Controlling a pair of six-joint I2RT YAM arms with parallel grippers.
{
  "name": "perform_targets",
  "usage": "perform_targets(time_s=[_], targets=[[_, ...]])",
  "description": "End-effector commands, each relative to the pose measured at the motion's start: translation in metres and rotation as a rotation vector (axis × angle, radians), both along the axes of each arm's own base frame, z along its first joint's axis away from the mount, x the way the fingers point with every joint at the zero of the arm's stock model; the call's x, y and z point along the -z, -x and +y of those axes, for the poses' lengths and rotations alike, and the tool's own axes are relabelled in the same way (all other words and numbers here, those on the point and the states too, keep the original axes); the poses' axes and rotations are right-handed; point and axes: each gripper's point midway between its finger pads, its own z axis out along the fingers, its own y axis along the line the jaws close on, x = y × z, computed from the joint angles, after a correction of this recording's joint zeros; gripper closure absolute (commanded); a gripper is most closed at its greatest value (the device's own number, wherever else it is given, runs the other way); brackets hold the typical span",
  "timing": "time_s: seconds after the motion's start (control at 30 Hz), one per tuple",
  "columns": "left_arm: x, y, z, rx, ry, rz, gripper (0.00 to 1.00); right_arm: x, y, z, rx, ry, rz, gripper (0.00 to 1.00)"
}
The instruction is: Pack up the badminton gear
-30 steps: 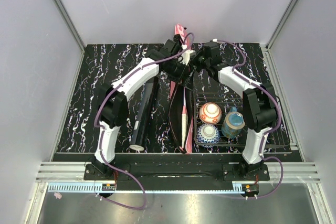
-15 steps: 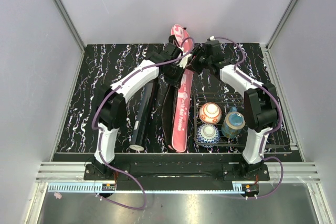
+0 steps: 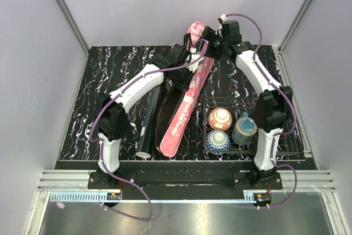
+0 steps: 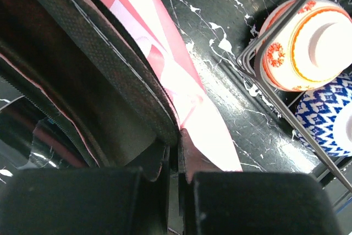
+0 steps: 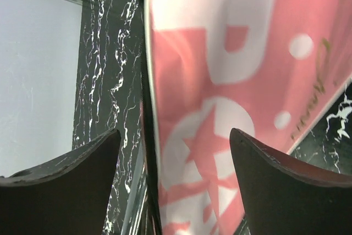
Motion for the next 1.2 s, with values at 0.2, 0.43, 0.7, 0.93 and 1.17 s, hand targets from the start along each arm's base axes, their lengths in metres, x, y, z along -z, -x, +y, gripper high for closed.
perform_targets(time_s=[0.2,0.43,0.7,0.93,1.17], targets=[[-0.040,-0.001,-0.016,0.050,0.001,-0.184,1.00,0.025,-0.027,0.002,0.002,0.074,0.042,0.21],[-0.037,0.004,-0.020,0.038,-0.010,-0.173,1.00,0.044,-0.034,-0.024,0.134,0.185,0.045,0.75],[-0.056,0.001,-0.004,-0.088,0.193,-0.002,0.12,-0.005,-0.024,-0.016,0.145,-0.102,-0.145,1.00],[-0.087,-0.037,0.015,-0.171,0.441,0.029,0.11,-0.030,-0.002,-0.019,0.082,-0.349,-0.235,1.00],[-0.064,-0.067,-0.017,-0.069,0.504,0.111,0.01,-0.046,0.014,-0.023,0.040,-0.485,-0.271,1.00]])
